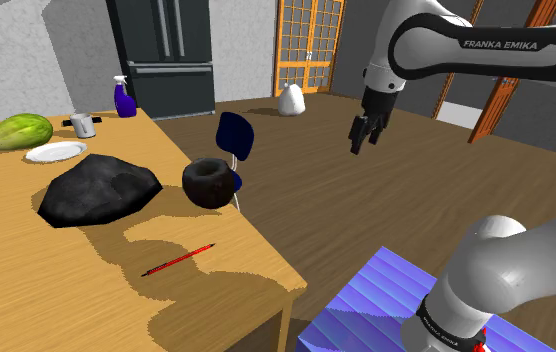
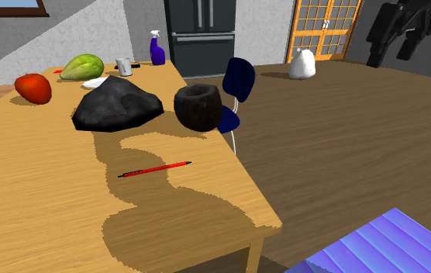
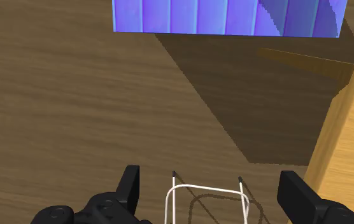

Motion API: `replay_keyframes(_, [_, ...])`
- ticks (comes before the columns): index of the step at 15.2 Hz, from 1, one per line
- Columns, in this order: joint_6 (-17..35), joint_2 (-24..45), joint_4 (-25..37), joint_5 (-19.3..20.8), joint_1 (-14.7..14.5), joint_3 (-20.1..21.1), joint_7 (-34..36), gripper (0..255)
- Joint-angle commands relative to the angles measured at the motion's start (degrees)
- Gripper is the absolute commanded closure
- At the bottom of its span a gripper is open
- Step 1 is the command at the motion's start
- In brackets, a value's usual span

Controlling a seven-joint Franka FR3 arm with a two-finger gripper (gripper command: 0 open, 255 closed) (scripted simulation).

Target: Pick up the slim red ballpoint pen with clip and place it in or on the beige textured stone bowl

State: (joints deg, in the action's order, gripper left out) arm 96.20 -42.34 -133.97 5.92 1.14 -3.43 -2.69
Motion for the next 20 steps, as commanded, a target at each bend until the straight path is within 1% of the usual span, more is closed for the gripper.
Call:
replay_keyframes(1, [0.0, 0.0, 0.0, 0.0, 0.0, 0.0, 0.0, 0])
replay_keyframes(10, [10.7, 14.3, 4.3, 1.0, -6.6, 3.8, -7.4, 0])
replay_keyframes(20, [19.6, 29.1, 10.6, 4.0, -12.5, 9.3, -14.4, 0])
